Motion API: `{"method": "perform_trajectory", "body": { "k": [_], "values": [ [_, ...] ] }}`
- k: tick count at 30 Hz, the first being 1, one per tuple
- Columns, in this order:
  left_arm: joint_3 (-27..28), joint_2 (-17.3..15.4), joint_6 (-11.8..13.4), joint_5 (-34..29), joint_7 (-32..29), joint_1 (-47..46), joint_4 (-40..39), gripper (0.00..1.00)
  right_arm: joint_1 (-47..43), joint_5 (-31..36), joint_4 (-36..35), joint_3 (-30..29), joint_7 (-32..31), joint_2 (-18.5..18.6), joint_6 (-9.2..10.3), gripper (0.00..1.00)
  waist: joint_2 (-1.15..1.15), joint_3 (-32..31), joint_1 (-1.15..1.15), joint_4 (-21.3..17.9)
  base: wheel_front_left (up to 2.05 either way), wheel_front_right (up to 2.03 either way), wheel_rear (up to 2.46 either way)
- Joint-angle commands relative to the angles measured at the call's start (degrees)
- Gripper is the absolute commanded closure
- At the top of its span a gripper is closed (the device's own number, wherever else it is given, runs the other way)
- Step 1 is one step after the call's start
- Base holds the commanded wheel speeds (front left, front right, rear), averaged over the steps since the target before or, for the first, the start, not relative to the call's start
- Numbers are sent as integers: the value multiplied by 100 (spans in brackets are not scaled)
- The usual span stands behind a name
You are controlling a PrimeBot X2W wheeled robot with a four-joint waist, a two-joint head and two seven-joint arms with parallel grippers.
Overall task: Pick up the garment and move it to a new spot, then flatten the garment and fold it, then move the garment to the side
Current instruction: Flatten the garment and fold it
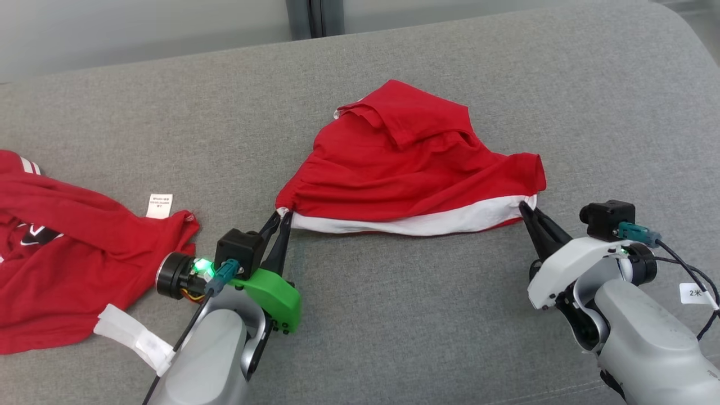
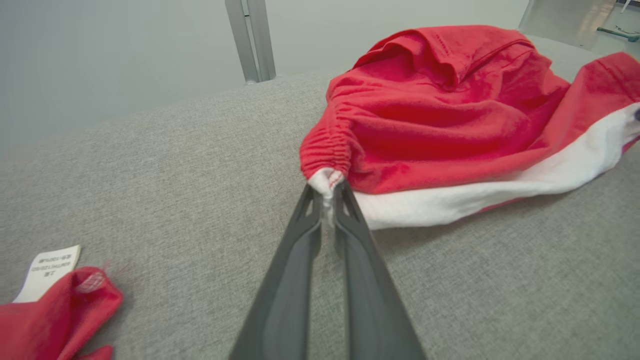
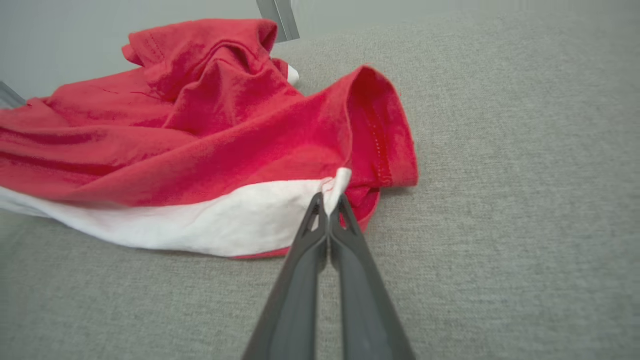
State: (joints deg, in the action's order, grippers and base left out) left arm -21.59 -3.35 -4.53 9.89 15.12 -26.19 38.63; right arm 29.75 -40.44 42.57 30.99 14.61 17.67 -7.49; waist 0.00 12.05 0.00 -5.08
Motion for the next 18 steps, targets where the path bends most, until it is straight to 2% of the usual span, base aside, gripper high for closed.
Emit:
{"method": "perform_trajectory", "body": {
  "k": [1, 6, 10, 18],
  "values": [
    [34, -60, 11, 22, 4, 83, 6, 100, -14, -43, -107, 22, 43, 60, -1, 100, 0, -92, 0, -13, 0, 0, 0],
    [69, -171, -93, 185, -25, 30, 11, 100, 58, -29, -774, -11, 60, 243, -1, 100, 0, -318, 0, -102, 0, 0, 0],
    [47, -305, -187, 290, -183, -287, -224, 100, 167, 183, -1470, -347, 64, 349, -1, 100, 0, -506, 0, -155, 0, 0, 0],
    [-21, -625, -286, 646, -974, -1439, -1101, 100, 751, 801, -2459, -673, 62, 546, -1, 100, 0, -924, 0, -235, 0, 0, 0]
  ]
}}
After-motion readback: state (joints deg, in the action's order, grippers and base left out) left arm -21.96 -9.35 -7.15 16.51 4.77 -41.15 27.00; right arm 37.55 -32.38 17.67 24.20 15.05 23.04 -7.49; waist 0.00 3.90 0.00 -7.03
